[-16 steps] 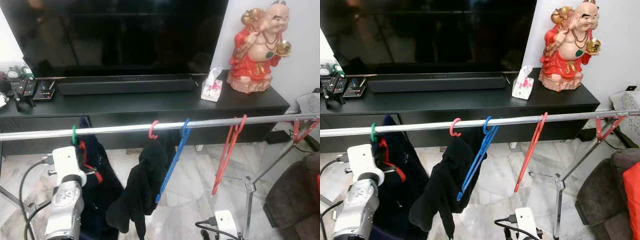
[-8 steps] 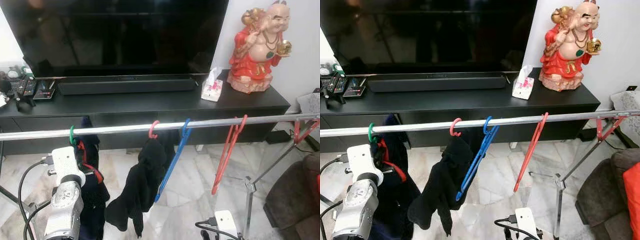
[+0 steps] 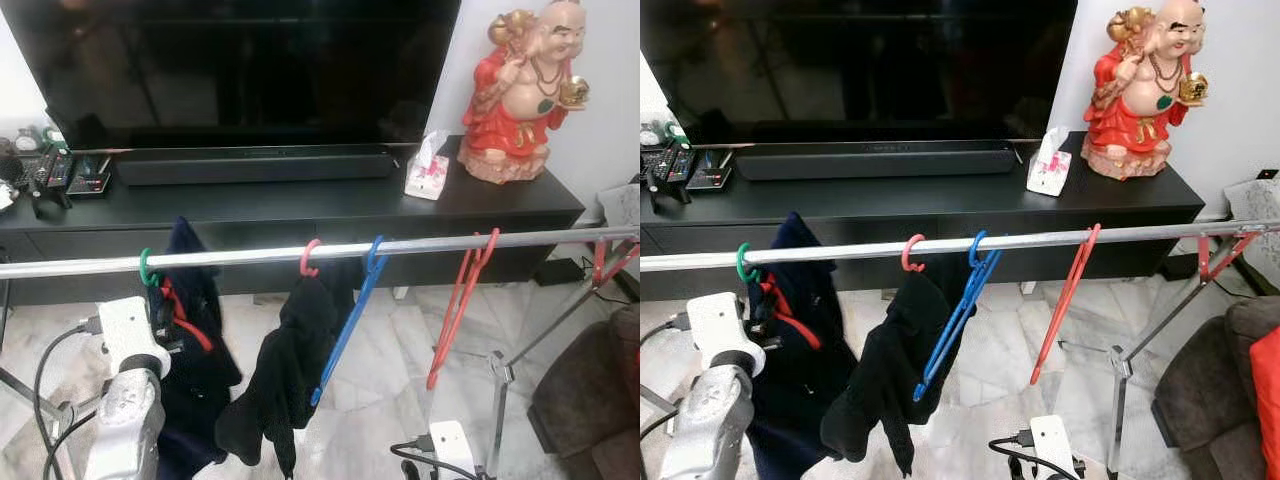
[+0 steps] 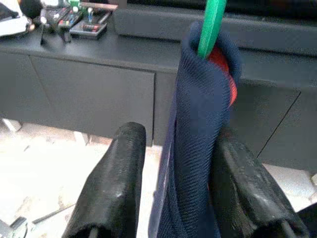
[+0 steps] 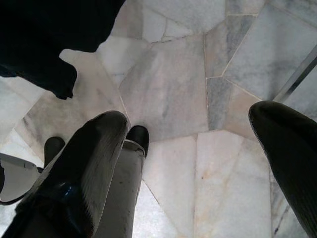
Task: Hang hanger
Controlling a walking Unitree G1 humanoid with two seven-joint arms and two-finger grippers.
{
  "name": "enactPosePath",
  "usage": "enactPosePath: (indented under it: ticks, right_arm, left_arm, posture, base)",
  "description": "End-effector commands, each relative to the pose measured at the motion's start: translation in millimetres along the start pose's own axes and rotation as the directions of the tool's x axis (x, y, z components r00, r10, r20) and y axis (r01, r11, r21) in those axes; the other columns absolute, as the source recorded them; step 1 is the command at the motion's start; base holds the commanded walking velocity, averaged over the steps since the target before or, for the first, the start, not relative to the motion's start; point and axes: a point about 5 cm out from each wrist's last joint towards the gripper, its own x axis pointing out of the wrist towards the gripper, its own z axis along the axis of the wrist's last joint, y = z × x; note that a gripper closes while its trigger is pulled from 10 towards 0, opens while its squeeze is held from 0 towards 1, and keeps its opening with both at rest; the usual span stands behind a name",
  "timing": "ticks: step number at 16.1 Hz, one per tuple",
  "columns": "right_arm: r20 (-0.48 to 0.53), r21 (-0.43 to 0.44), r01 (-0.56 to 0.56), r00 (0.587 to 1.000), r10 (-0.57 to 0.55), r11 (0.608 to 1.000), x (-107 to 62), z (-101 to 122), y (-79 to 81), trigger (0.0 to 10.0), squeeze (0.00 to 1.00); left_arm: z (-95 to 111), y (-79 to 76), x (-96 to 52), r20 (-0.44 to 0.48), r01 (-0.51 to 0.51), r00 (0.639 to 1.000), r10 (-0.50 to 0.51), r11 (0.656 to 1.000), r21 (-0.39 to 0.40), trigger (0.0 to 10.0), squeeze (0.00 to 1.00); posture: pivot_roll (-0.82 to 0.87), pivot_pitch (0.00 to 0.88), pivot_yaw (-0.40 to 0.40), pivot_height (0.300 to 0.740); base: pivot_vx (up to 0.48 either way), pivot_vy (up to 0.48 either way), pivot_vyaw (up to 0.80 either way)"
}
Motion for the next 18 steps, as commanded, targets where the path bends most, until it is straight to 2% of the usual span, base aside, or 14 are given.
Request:
enactPosePath:
  ticks: [1, 2, 4, 7, 8, 9, 11, 12, 13, 14, 15, 16, 17, 18]
  right_arm:
    - [0.000, -0.003, 0.007, 1.000, -0.007, 1.000, 0.0, 1.1, -2.2, 10.0, 0.00]
    - [0.000, -0.004, 0.005, 1.000, -0.005, 1.000, 0.1, 1.2, -1.9, 10.0, 0.00]
    - [0.001, -0.001, 0.005, 1.000, -0.005, 1.000, 0.1, 1.3, -1.9, 10.0, 0.00]
    - [0.000, 0.000, 0.007, 1.000, -0.007, 1.000, 0.0, 1.1, -2.1, 10.0, 0.00]
    - [-0.001, -0.001, 0.007, 1.000, -0.007, 1.000, 0.0, 1.0, -2.2, 10.0, 0.00]
    - [-0.001, -0.002, 0.007, 1.000, -0.007, 1.000, 0.0, 0.9, -2.2, 10.0, 0.00]
    - [-0.001, -0.001, 0.007, 1.000, -0.007, 1.000, 0.0, 0.8, -2.3, 10.0, 0.00]
    - [-0.001, -0.002, 0.006, 1.000, -0.006, 1.000, 0.0, 0.9, -2.2, 10.0, 0.00]
    - [-0.001, -0.004, 0.005, 1.000, -0.005, 1.000, 0.0, 0.9, -1.9, 10.0, 0.00]
    - [-0.002, -0.003, 0.005, 1.000, -0.005, 1.000, 0.1, 0.8, -1.5, 10.0, 0.00]
    - [-0.002, -0.002, 0.005, 1.000, -0.005, 1.000, 0.1, 0.8, -1.1, 10.0, 0.00]
    - [-0.001, -0.002, 0.005, 1.000, -0.005, 1.000, 0.2, 0.8, -0.6, 10.0, 0.00]
    - [-0.001, 0.001, 0.006, 1.000, -0.006, 1.000, 0.2, 0.9, -0.3, 10.0, 0.00]
    - [-0.002, 0.000, 0.007, 1.000, -0.007, 1.000, 0.3, 1.0, 0.0, 10.0, 0.00]
  left_arm:
    - [7.1, -0.7, -3.1, 0.019, 0.019, 1.000, -0.019, 1.000, -0.003, 10.0, 1.00]
    - [10.9, 0.2, -7.2, 0.037, 0.033, 0.999, -0.033, 0.999, 0.000, 10.0, 1.00]
    - [19.6, 3.8, -29.7, 0.080, 0.056, 0.995, -0.061, 0.997, 0.052, 10.0, 1.00]
    - [24.4, 7.5, -52.9, 0.106, 0.069, 0.991, -0.080, 0.992, 0.106, 10.0, 1.00]
    - [19.8, 15.4, -68.3, 0.088, 0.039, 0.995, -0.051, 0.991, 0.130, 10.0, 1.00]
    - [15.6, 22.6, -76.8, 0.072, 0.002, 0.997, -0.013, 0.987, 0.158, 10.0, 1.00]
    - [2.1, 50.4, -92.1, 0.038, -0.180, 0.984, 0.176, 0.960, 0.212, 10.0, 1.00]
    - [-7.1, 64.6, -99.0, 0.013, -0.260, 0.964, 0.265, 0.933, 0.248, 10.0, 1.00]
    - [-23.9, 81.5, -107.1, -0.041, -0.329, 0.931, 0.364, 0.881, 0.339, 10.0, 1.00]
    - [-42.1, 95.2, -113.8, -0.113, -0.367, 0.891, 0.440, 0.844, 0.391, 10.0, 0.57]
    - [-56.9, 103.5, -119.2, -0.181, -0.382, 0.856, 0.485, 0.827, 0.412, 10.0, 0.00]
    - [-83.3, 111.7, -125.9, -0.304, -0.378, 0.797, 0.522, 0.824, 0.423, 10.0, 0.00]
    - [-99.6, 113.2, -128.6, -0.379, -0.363, 0.767, 0.517, 0.838, 0.408, 10.0, 0.00]
    - [-123.0, 108.9, -132.0, -0.507, -0.287, 0.731, 0.456, 0.880, 0.378, 10.0, 0.00]
  posture:
    - [-0.05, 0.000, -0.042, 0.740]
    - [-0.05, 0.000, -0.041, 0.740]
    - [-0.05, 0.000, -0.041, 0.740]
    - [-0.04, 0.000, -0.034, 0.740]
    - [-0.04, 0.000, -0.034, 0.740]
    - [-0.03, 0.000, -0.032, 0.740]
    - [-0.03, 0.000, -0.031, 0.740]
    - [-0.02, 0.000, -0.033, 0.740]
    - [-0.02, 0.000, -0.033, 0.740]
    - [-0.02, 0.000, -0.032, 0.740]
    - [-0.02, 0.000, -0.031, 0.740]
    - [-0.03, 0.000, -0.033, 0.740]
    - [-0.03, 0.000, -0.032, 0.740]
    - [-0.03, 0.000, -0.032, 0.740]
  base:
    - [0.000, 0.000, 0.00]
    - [0.000, 0.000, 0.00]
    - [0.000, 0.000, 0.00]
    - [0.000, 0.000, 0.00]
    - [0.000, 0.000, 0.00]
    - [0.000, 0.000, 0.00]
    - [0.000, 0.000, 0.00]
    - [0.000, 0.000, 0.00]
    - [0.000, 0.000, 0.00]
    - [0.000, 0.000, 0.00]
    - [0.000, 0.000, 0.00]
    - [0.000, 0.000, 0.00]
    - [0.000, 0.000, 0.00]
    - [0.000, 0.000, 0.00]
